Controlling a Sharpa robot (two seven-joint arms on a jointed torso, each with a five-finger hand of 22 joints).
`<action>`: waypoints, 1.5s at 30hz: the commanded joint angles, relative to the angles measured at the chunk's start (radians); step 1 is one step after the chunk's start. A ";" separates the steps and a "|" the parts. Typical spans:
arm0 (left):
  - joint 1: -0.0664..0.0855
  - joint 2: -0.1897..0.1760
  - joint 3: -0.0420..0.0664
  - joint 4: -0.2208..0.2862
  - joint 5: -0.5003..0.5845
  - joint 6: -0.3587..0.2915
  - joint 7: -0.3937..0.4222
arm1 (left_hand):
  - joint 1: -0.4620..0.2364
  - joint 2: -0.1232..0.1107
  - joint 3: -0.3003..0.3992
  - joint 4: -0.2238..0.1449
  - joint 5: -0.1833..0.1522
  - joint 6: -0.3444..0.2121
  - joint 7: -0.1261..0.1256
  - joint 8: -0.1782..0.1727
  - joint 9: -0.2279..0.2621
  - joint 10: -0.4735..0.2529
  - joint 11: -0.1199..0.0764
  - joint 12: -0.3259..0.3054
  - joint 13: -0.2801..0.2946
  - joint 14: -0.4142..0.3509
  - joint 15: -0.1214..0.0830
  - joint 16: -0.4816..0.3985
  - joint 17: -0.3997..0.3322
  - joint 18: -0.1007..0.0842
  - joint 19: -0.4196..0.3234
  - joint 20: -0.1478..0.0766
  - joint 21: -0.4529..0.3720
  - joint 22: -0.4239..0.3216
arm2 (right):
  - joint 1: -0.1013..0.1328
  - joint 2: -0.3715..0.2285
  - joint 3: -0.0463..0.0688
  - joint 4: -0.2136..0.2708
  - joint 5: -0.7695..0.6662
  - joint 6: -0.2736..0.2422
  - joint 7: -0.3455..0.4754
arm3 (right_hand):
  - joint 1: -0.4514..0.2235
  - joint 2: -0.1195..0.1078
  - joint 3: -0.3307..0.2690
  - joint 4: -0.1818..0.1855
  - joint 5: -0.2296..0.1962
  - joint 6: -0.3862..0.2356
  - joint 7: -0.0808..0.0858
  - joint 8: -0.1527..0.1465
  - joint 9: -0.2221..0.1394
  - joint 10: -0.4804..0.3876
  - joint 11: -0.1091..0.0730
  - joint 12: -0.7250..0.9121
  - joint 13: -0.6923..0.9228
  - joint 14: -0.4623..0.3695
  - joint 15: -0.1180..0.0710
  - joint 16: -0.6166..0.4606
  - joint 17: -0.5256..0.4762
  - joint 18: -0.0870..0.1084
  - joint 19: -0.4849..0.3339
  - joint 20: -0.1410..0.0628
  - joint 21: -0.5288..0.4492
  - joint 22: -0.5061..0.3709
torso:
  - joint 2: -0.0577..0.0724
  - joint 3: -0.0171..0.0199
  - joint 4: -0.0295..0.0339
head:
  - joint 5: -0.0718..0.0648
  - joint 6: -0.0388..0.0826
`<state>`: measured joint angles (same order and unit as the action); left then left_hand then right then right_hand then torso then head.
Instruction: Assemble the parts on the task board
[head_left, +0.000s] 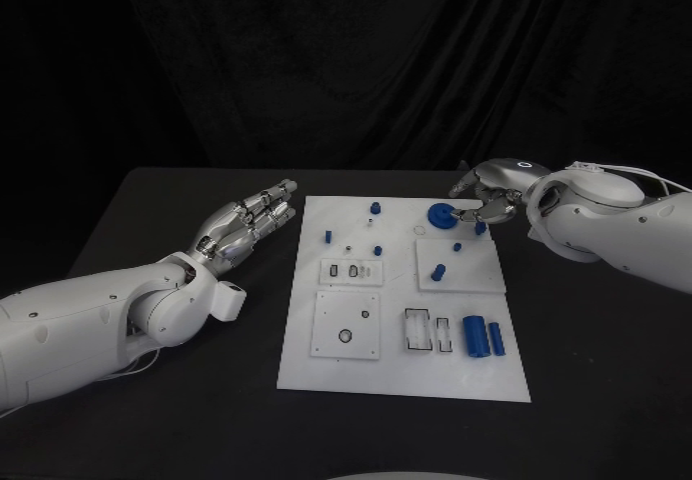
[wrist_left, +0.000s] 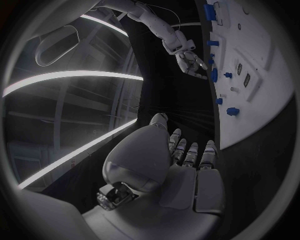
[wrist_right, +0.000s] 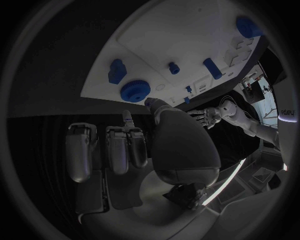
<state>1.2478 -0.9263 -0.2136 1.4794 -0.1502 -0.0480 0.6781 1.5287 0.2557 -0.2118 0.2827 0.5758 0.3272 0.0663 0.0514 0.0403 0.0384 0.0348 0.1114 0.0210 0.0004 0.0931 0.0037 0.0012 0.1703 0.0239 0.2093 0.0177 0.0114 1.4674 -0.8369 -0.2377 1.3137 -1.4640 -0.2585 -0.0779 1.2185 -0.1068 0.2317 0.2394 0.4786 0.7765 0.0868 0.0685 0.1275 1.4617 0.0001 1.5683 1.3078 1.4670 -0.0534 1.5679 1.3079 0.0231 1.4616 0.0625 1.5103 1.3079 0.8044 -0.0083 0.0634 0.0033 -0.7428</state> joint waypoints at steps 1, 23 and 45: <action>-0.001 0.001 0.001 0.003 -0.013 0.003 0.077 | 0.003 -0.002 0.007 0.001 0.004 0.005 -0.005 0.005 0.001 0.001 0.005 0.005 0.002 0.000 0.000 -0.004 -0.001 0.011 -0.003 0.003 0.001 0.000 | -0.003 0.006 0.001 -0.005 0.005 -0.005 -0.039 | 0.010 -0.001 0.001 -0.008 -0.005 -0.007 0.000 -0.003 0.002 0.109 0.004 0.002 0.263 0.104 0.004 0.003 0.263 -0.005 0.061 0.001 0.003 0.232 | 0.004 0.0018 0.0031 | -0.003 0.000; -0.001 0.003 0.001 -0.001 -0.013 0.011 0.070 | 0.003 -0.002 0.008 0.001 0.004 0.004 -0.005 0.005 0.000 0.000 0.005 0.004 0.001 0.000 0.000 -0.004 -0.001 0.011 -0.002 0.002 0.002 0.000 | -0.007 0.058 0.001 -0.042 -0.007 0.036 -0.059 | 0.018 -0.006 -0.009 -0.028 -0.006 0.037 0.004 0.029 0.056 0.109 0.007 0.002 0.263 0.104 0.006 0.003 0.263 -0.009 0.073 0.002 0.017 0.241 | 0.001 0.0002 0.0019 | -0.004 -0.003; -0.001 0.012 0.001 -0.012 -0.013 0.020 0.064 | 0.004 -0.002 0.008 0.001 0.004 0.003 -0.004 0.005 0.000 0.000 0.006 0.004 0.001 0.000 0.000 -0.004 -0.001 0.011 -0.002 0.002 0.002 0.000 | -0.027 0.083 0.001 -0.065 -0.047 0.075 -0.086 | 0.016 -0.006 -0.015 -0.031 -0.005 0.047 0.005 0.042 0.090 0.109 0.007 0.002 0.263 0.104 0.007 0.003 0.263 -0.009 0.073 0.003 0.016 0.242 | 0.002 0.0008 0.0008 | -0.002 -0.011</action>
<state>1.2478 -0.9156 -0.2135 1.4670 -0.1578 -0.0431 0.6782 1.5287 0.2557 -0.2091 0.2855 0.5757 0.3272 0.0663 0.0514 0.0400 0.0380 0.0344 0.1113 0.0208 0.0004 0.0930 0.0037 0.0016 0.1704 0.0239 0.2093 0.0177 0.0114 1.4476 -0.7546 -0.2346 1.2503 -1.4981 -0.2043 -0.1363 1.2317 -0.1110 0.2193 0.2109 0.4786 0.8150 0.0921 0.1066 0.2152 1.4650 0.0036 1.5683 1.3075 1.4670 -0.0534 1.5679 1.3076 0.0236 1.4615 0.0625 1.5245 1.3074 0.8054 -0.0083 0.0639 0.0020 -0.7531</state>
